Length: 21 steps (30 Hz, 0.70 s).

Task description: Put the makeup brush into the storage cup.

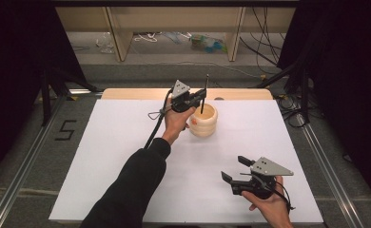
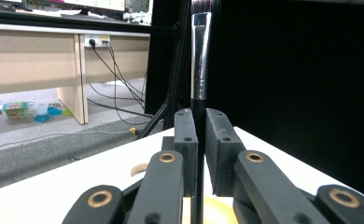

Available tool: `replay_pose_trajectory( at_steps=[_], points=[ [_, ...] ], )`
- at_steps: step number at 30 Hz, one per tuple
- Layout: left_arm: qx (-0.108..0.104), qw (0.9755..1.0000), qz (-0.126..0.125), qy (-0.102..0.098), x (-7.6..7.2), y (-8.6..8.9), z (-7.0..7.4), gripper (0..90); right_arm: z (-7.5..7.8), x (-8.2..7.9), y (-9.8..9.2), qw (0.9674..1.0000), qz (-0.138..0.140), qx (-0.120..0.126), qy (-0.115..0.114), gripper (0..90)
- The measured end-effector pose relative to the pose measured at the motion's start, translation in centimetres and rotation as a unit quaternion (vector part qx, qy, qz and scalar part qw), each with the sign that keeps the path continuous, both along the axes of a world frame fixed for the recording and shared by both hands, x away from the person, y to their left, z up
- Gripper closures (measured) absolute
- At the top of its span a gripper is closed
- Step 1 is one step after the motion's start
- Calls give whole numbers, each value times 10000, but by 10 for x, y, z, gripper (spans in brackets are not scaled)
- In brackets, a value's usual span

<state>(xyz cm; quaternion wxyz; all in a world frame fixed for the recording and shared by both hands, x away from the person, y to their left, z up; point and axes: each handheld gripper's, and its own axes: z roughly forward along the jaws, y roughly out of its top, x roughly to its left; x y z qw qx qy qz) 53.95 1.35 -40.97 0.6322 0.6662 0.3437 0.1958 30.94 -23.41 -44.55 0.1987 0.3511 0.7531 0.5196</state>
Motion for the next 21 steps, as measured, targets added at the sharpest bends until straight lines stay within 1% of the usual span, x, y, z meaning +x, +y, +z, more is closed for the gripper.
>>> replay_pose_trajectory(
  at_steps=[9,12,13,14,15,17,19,20,21],
  points=[
    [146,9998,-104,119,1,-4,-8,836,0,0,0,10000,6,-10,-9,188],
    [155,9997,-131,169,0,-4,-11,836,0,0,0,10000,9,-15,-8,189],
    [174,9996,-143,178,0,-4,-13,836,1,-1,-2,9999,-14,-162,56,189],
    [223,9994,-163,203,0,-4,-14,836,0,0,-1,10000,-10,-97,14,189],
    [246,9993,-150,248,0,-4,-16,836,0,0,-1,10000,-13,-93,7,189],
    [275,9990,-139,327,0,-3,-19,836,1,-1,-2,9998,-17,-164,57,189],
    [280,9988,-120,381,-1,-3,-21,835,1,-1,-2,9998,-28,-169,50,189],
    [350,9986,-132,361,-1,-2,-22,833,0,0,-1,10000,-20,-91,-6,189],
    [377,9986,-125,361,-2,-3,-22,833,0,0,-1,10000,-20,-91,-6,189]
  ],
)
